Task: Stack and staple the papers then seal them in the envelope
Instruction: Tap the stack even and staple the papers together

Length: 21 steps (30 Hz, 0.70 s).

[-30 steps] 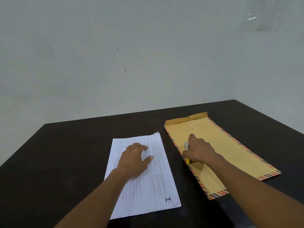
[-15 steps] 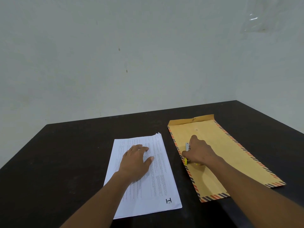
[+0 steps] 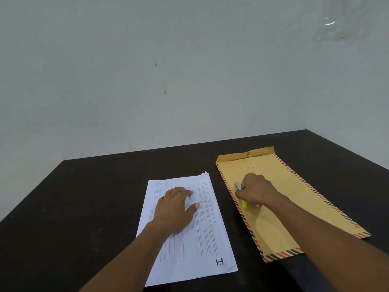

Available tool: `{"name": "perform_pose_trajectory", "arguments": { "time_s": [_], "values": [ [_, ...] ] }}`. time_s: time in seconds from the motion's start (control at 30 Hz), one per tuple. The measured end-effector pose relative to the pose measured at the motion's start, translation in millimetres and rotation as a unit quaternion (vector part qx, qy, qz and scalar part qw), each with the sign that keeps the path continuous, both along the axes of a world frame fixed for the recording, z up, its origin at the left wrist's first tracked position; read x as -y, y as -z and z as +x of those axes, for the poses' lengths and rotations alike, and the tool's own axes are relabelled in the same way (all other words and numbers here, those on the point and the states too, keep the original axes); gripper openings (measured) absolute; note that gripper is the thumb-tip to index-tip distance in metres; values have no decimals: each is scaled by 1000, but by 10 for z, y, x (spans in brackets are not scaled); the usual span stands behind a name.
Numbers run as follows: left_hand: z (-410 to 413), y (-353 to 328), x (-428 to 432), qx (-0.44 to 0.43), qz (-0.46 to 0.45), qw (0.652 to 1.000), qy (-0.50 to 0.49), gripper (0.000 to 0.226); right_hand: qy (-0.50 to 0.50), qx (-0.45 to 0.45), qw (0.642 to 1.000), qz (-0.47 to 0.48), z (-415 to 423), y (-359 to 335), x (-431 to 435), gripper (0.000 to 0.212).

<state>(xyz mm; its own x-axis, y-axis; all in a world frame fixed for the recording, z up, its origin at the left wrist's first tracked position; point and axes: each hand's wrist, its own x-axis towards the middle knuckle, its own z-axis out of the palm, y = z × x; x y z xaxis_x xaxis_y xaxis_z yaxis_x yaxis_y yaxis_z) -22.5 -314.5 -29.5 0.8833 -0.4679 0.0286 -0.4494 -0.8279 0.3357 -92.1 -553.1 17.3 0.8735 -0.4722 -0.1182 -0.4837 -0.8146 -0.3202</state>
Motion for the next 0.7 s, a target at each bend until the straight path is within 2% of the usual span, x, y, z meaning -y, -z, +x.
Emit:
{"name": "perform_pose_trajectory", "arguments": {
  "time_s": [0.07,0.2,0.33,0.53,0.63,0.7],
  "values": [
    [31,-62,-11,-11,-1,1000,5,55,-45,29,999,-13,157,-136,-34,24],
    [165,-194,-57,-36,3,999,16,54,-162,82,981,-66,647,-415,-270,30],
    [259,-259,-78,-41,19,999,13,63,-241,77,963,-99,1218,-435,-599,33],
    [291,-226,-82,-41,19,999,19,66,-274,58,950,-138,1725,-130,-817,35],
    [300,-220,-88,-38,14,999,24,66,-272,30,955,-118,1778,-18,-783,35],
    [300,-222,-88,-32,15,999,29,66,-257,46,960,-103,1712,-22,-733,34]
  ]
}}
